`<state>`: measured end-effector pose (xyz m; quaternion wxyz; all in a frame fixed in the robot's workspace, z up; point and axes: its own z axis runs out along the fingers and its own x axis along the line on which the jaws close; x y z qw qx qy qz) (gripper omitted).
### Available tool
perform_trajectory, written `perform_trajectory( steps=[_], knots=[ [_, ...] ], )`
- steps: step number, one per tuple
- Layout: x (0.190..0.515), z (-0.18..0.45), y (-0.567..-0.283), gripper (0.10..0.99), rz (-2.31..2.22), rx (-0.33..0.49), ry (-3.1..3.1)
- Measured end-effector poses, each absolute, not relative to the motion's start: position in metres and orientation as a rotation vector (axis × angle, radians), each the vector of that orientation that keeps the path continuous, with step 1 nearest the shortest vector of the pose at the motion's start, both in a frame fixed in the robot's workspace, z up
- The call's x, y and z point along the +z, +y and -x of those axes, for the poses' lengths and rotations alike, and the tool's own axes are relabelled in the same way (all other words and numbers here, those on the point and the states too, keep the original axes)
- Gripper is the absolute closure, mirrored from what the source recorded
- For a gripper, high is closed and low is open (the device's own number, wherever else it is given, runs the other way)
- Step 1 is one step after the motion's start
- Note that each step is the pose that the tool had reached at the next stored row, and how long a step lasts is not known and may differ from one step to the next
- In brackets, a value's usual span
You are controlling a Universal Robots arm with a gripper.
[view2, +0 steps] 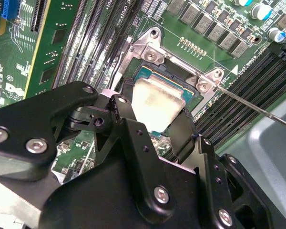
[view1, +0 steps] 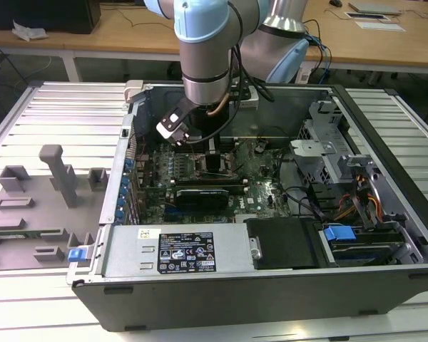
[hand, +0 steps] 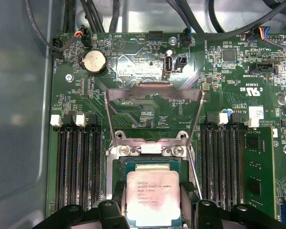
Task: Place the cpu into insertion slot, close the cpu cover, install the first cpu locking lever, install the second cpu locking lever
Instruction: 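Place the cpu into insertion slot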
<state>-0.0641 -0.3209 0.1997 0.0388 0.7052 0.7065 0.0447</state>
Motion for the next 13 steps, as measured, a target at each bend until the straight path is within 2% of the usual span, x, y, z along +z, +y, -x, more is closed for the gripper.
perform_trajectory(
  steps=[1,2,13],
  knots=[
    [0.2,0.064,-0.321,0.533,-2.162,0.137,2.166],
    [0.2,0.064,-0.321,0.471,-2.162,0.137,2.166],
    [0.212,0.064,-0.321,0.471,-2.162,0.136,2.166]
  ],
)
